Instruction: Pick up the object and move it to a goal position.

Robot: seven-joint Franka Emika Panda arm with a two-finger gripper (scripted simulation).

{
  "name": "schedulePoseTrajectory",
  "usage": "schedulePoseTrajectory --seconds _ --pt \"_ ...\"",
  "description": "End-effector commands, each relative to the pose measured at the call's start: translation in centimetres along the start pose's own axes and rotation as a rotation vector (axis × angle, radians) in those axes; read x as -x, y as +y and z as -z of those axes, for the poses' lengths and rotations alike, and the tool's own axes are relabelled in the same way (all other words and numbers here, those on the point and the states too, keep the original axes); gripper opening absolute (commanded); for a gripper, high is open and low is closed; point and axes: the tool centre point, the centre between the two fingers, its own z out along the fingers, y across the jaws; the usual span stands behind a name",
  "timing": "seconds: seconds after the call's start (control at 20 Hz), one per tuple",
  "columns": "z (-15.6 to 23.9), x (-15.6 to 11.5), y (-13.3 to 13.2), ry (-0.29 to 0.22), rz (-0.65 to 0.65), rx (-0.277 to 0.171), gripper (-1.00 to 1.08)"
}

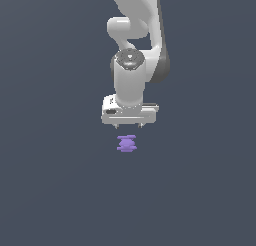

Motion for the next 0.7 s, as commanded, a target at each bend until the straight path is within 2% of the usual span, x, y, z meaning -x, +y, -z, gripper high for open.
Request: schedulePoseTrajectory --seconds 0.0,0.45,0.65 --pt "0.0 0.0 0.0 0.0 0.0 0.0 1.0" --pt "0.2 0.6 2.9 -0.011 -0.011 0.03 1.0" --pt "0.2 0.6 2.9 -0.011 -0.011 0.031 1.0"
